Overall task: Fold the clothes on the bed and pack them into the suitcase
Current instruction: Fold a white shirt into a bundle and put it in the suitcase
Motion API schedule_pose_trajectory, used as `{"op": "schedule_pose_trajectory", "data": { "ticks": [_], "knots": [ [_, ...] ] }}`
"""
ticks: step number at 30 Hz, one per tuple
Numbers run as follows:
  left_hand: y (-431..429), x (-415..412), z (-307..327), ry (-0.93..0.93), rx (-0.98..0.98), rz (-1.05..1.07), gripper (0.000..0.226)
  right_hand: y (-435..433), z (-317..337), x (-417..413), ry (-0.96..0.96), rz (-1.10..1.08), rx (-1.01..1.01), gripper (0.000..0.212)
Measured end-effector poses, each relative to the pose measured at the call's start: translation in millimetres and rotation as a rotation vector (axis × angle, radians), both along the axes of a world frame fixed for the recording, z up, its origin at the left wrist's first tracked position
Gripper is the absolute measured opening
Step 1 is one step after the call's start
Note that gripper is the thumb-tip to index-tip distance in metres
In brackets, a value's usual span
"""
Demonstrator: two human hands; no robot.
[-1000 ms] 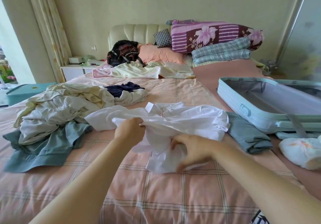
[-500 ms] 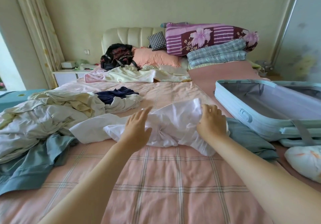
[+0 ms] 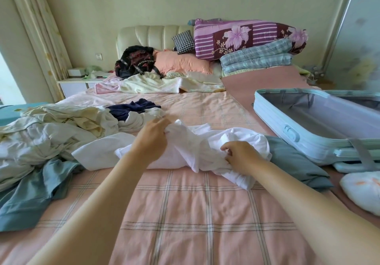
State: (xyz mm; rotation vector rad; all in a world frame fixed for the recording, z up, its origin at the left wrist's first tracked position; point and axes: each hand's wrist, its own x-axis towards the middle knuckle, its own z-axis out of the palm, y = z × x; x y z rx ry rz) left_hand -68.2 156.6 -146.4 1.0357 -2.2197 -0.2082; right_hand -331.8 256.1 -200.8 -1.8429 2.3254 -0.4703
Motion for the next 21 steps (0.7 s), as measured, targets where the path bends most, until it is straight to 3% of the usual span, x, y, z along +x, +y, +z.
{"op": "schedule_pose_trajectory", "data": {
  "ticks": [5, 8, 11, 14, 16, 19, 21],
  "knots": [
    [33.3, 38.3, 44.7, 0.101, -0.016, 0.154, 0.032, 22.4, 19.4, 1.9, -0.063, -0.030, -0.278, 0.021],
    [37.4, 75.7, 58.8, -0.223, 0.044, 0.498, 0.024, 37.1, 34.8, 6.5, 0.043, -0.132, -0.369, 0.016],
    [34.8, 99.6, 42.1, -0.575, 0.274, 0.585, 0.028, 49.3, 37.5, 14.4, 0.191, -0.149, -0.110, 0.014],
    [41.3, 96.2, 8.2, -0.787, 0.327, 0.489, 0.041, 48.9, 27.1, 25.7, 0.367, -0.060, 0.166, 0.024],
    [44.7, 82.3, -0.4, -0.687, 0.295, 0.298, 0.053, 41.5, 22.9, 34.6, 0.349, 0.023, 0.061, 0.020],
    [52.0, 56.1, -8.0, -0.384, 0.542, -0.039, 0.032, 31.5, 22.5, 52.7, 0.228, 0.215, -0.167, 0.031],
    [57.1, 45.8, -15.6, -0.483, 0.572, -0.106, 0.018, 29.0, 25.3, 67.6, 0.139, 0.320, -0.058, 0.061]
  ]
}}
